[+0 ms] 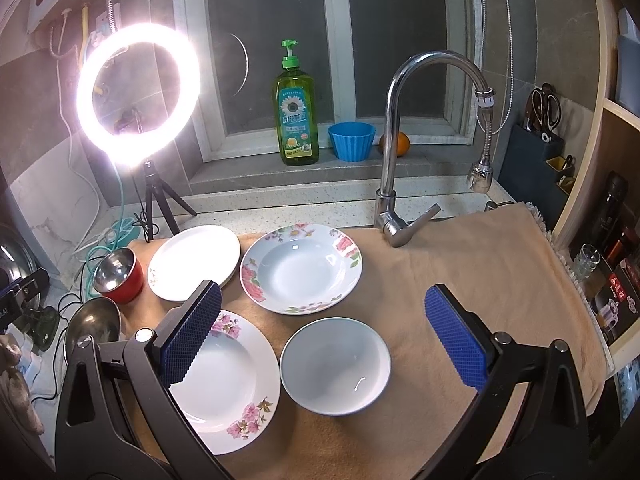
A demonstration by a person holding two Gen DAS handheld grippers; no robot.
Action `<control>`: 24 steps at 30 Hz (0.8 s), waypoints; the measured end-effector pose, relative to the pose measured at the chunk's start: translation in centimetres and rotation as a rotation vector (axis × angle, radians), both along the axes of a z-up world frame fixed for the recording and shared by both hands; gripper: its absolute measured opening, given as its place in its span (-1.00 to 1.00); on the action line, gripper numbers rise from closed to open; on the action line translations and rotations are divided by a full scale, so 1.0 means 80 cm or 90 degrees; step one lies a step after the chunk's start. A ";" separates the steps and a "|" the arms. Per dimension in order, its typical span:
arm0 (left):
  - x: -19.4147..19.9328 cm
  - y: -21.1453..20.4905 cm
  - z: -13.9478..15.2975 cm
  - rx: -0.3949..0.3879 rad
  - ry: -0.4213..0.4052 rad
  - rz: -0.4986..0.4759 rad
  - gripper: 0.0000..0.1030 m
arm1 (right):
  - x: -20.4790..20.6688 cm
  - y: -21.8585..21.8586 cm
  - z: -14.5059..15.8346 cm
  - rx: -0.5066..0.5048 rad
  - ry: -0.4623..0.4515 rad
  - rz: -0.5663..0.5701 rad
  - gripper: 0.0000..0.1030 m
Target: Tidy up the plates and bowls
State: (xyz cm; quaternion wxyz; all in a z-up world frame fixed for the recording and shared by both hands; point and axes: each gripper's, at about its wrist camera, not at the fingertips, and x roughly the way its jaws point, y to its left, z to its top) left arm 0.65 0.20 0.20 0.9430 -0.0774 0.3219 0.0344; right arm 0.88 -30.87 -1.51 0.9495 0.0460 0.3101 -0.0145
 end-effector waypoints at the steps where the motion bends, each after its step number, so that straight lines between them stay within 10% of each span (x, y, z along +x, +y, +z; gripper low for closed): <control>1: 0.000 -0.001 0.000 0.000 0.001 -0.001 0.74 | 0.000 0.000 0.000 0.000 0.000 0.000 1.00; 24: 0.018 -0.001 -0.018 -0.007 0.040 -0.025 0.74 | 0.009 -0.003 -0.019 0.007 0.042 0.006 1.00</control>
